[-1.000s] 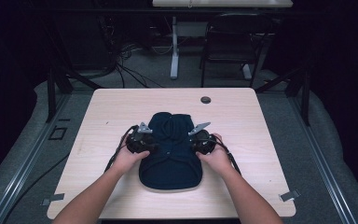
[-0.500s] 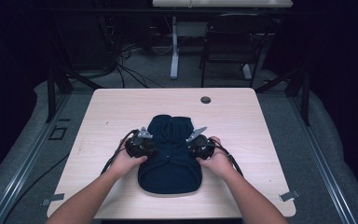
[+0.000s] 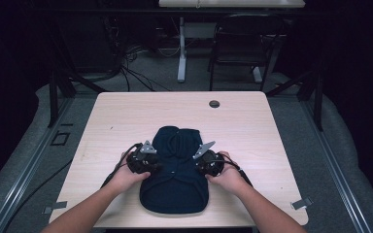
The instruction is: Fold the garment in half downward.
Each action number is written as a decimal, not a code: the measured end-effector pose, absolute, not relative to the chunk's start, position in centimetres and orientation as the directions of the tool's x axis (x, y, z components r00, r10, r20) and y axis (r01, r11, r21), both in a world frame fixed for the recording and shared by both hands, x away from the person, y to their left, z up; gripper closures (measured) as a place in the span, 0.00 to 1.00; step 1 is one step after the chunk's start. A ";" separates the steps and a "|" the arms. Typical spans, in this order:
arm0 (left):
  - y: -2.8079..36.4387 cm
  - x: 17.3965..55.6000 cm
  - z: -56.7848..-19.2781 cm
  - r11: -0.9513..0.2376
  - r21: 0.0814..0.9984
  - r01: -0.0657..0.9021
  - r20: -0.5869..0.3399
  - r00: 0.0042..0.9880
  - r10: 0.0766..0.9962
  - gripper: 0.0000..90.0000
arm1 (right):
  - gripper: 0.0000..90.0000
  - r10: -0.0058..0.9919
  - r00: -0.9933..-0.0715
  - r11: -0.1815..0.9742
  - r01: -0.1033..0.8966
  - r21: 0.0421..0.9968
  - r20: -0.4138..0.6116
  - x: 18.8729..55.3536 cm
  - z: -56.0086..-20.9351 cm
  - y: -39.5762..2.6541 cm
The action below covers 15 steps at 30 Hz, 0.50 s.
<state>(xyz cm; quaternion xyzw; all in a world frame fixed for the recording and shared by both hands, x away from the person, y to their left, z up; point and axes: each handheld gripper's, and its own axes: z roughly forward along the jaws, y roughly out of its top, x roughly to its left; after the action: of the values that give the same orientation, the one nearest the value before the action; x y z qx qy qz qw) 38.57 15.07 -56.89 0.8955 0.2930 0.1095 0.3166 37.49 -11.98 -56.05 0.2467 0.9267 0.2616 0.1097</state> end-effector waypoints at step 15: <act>15.4 39.5 -54.6 -0.622 0.635 0.458 -0.014 0.812 0.584 0.71 | 0.91 0.470 -0.877 0.771 0.355 0.528 -0.097 37.5 -53.7 -11.3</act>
<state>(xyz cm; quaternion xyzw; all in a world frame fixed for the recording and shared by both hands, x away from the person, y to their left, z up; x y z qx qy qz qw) 39.51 15.37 -54.60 0.8953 0.2909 0.0969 0.3230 37.51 -11.28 -53.72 0.2209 0.9344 0.2560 0.1124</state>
